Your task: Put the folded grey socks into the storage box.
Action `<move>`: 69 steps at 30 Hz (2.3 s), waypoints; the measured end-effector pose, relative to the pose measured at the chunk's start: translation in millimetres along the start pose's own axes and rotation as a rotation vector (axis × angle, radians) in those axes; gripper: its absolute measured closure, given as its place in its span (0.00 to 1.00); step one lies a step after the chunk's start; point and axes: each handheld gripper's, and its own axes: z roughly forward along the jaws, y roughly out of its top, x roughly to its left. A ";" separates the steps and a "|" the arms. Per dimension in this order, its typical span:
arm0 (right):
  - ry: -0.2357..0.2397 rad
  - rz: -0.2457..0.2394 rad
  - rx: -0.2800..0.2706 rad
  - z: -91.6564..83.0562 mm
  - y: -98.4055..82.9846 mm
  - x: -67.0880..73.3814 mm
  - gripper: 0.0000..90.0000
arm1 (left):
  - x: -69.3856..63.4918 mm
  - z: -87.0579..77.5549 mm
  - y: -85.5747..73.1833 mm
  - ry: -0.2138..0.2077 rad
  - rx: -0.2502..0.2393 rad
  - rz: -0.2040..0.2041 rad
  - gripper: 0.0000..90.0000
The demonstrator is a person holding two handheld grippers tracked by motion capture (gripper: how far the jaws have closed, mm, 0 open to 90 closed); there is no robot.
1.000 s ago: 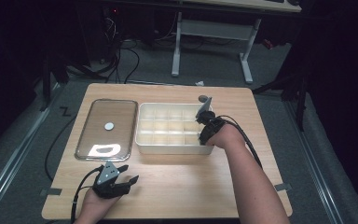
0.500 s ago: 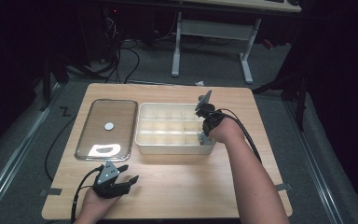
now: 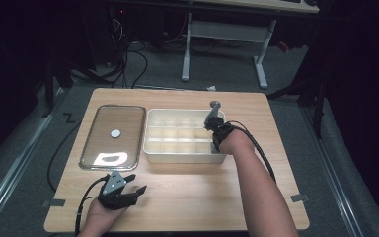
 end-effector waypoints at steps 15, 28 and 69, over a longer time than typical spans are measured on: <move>0.032 0.015 0.026 15.0 6.2 -3.0 1.00 | -2.0 2.0 0.0 -0.007 0.006 0.007 0.45; 0.012 0.024 0.013 6.9 0.9 -1.4 0.97 | -1.9 2.6 0.0 -0.011 0.012 0.009 0.45; 0.050 0.128 -0.713 -31.7 -137.4 8.1 0.57 | -3.5 -0.5 2.3 -0.005 0.011 0.001 0.45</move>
